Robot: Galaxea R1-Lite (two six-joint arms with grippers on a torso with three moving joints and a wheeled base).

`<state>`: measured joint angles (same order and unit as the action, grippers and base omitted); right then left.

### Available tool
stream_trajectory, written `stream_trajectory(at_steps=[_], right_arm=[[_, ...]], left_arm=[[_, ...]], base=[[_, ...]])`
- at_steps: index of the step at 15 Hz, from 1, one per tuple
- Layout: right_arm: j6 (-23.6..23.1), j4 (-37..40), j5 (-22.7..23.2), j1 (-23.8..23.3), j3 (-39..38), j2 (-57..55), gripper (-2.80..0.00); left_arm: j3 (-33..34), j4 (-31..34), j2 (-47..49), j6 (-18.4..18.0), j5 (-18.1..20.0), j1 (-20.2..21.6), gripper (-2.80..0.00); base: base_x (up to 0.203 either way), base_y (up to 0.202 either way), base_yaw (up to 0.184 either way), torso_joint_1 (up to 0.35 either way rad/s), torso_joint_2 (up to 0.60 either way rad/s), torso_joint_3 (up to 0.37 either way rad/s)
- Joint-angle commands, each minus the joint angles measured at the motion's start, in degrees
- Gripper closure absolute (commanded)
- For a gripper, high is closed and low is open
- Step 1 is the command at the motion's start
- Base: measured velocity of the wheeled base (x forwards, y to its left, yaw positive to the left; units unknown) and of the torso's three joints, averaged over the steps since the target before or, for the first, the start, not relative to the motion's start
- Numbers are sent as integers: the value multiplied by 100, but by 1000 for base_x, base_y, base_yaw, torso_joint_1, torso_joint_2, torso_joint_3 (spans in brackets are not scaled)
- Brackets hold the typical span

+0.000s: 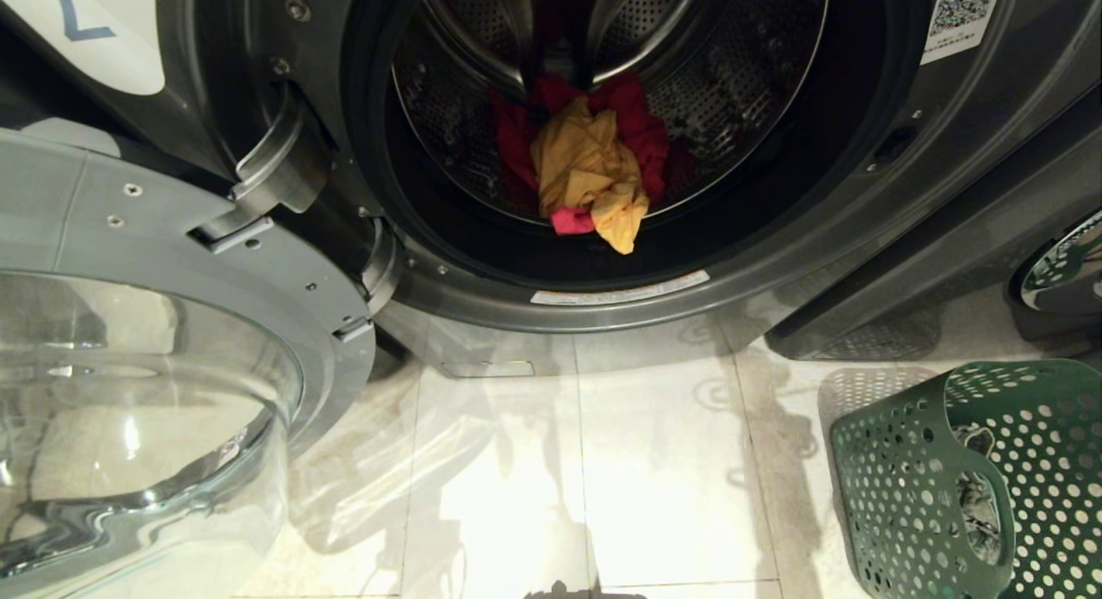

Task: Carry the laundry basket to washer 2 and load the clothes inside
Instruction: Place the clothes into the washing machine

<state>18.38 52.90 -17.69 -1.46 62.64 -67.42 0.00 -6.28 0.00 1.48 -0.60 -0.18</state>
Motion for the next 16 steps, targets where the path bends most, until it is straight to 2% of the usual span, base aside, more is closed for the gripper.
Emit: stream_trajectory(at_steps=[1,2,4,7,9,12,14,16], right_arm=[[-24,16,178,-1476,-139,-286,0],[-48,-143,274,-1997,-166,-738,0],[-91,-771,381,-2690,-202,-1728,0],[-326,-2017,629,-3534,-204,-3199,0],[-666,-2727,1078,-3961,-124,-4028,0],[-1079,-4097,1729,-4235,-82,-5069,0],[-1531,-4821,2237,-4322,-82,-5710,0],[-2198,-5483,2961,-4384,-16,-6289,0]], left_arm=[[229,-5,9,2,-2,1,0],[229,-5,9,2,-2,1,0],[229,-5,4,2,-2,1,0],[229,-5,9,2,-2,1,0],[229,-5,9,2,-2,1,0],[229,-5,9,2,-2,1,0],[229,-5,9,2,-2,1,0],[229,-5,4,2,-2,1,0]], base=[[0,0,0,0,0,0],[0,0,0,0,0,0],[0,0,0,0,0,0],[0,0,0,0,0,0],[0,0,0,0,0,0],[0,0,0,0,0,0],[0,0,0,0,0,0],[0,0,0,0,0,0]])
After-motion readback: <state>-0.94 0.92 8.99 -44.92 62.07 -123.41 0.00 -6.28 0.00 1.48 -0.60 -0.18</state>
